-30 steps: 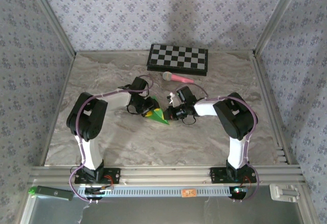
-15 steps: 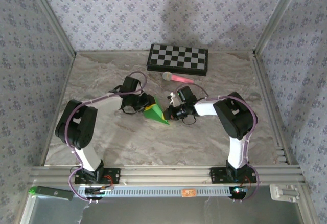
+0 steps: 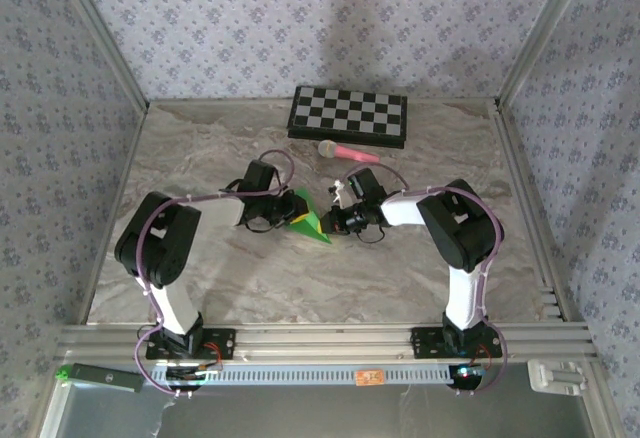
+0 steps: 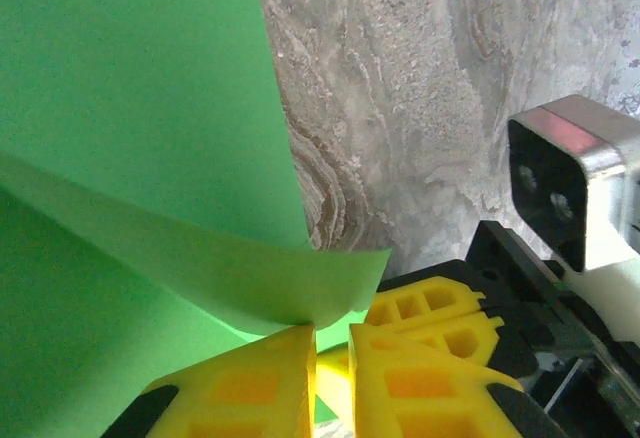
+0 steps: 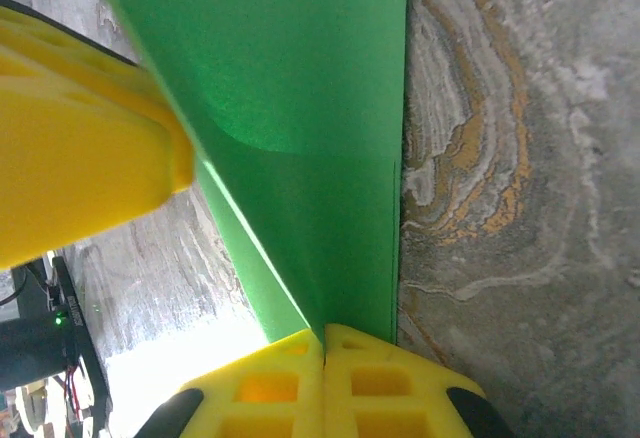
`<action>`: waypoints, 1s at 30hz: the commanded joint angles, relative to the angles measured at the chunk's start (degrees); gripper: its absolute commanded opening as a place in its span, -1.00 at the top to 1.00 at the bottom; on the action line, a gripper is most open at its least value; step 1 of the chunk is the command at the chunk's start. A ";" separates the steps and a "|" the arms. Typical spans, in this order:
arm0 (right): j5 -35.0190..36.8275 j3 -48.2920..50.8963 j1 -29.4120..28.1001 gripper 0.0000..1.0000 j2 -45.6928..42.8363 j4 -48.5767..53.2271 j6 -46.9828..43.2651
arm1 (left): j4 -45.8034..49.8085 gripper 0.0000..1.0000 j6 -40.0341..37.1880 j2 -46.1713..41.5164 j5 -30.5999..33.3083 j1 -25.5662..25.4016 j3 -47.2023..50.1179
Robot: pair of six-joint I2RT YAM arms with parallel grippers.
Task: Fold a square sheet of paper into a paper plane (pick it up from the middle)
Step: Fourth fold the wing at the center of the table.
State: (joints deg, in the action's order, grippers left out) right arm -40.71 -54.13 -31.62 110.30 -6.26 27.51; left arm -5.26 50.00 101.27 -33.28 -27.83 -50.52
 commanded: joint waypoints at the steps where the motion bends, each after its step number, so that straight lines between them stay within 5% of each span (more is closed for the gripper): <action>1: 1.84 0.77 0.87 0.84 1.94 2.81 0.18 | -2.40 0.70 -0.52 2.01 -1.55 -0.64 -0.70; 30: 3.02 1.09 1.03 0.84 2.51 4.61 -0.45 | -1.99 0.69 -0.93 6.64 -1.88 -0.82 -3.55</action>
State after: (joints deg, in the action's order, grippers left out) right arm -41.41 -54.15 -31.27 110.67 -6.39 27.66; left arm -6.72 49.98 107.07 -34.52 -28.29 -52.80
